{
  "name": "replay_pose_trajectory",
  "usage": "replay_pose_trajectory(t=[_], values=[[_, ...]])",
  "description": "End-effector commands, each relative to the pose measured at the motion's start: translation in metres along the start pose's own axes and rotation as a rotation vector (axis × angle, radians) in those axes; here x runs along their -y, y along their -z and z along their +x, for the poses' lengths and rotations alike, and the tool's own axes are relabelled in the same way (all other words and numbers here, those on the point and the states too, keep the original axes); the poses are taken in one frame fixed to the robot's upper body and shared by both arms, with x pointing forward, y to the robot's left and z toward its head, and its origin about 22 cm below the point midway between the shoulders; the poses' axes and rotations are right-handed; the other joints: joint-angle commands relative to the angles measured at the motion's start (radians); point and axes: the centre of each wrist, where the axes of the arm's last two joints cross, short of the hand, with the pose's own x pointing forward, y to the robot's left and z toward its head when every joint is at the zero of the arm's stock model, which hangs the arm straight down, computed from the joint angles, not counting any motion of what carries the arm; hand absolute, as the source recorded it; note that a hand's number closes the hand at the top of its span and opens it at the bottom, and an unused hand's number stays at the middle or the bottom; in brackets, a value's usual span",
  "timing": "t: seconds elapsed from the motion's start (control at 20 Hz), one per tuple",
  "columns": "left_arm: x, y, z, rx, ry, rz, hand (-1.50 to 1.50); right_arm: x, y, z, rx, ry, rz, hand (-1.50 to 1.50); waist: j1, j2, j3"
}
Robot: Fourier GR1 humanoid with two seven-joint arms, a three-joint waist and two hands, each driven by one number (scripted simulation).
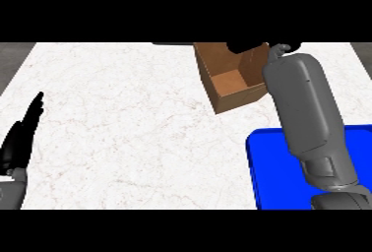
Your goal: Pick the sweet potato from the tray and place it in the cardboard box
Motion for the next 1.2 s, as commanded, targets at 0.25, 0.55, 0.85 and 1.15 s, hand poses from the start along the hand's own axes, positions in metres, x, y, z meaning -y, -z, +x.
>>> replay_pose_trajectory(t=[0.25,0.55,0.85,1.15], values=[[0.009,0.002,0.000,0.025,0.011,-0.020,0.00,-0.043,0.021,-0.034,-0.113,-0.067,-0.033,1.50,0.020,0.013,0.000],[0.007,-0.004,0.020,0.049,-0.006,-0.028,0.00,-0.041,0.028,-0.056,-0.255,0.093,0.038,-1.50,0.050,0.018,0.002],[0.016,0.002,0.015,0.035,-0.008,-0.024,0.00,-0.051,0.026,-0.042,-0.142,0.140,-0.027,-1.50,0.039,0.019,0.001],[0.009,-0.005,0.007,0.022,0.002,-0.033,0.00,-0.038,0.030,-0.046,-0.079,0.296,-0.234,-1.50,0.037,0.014,0.002]])
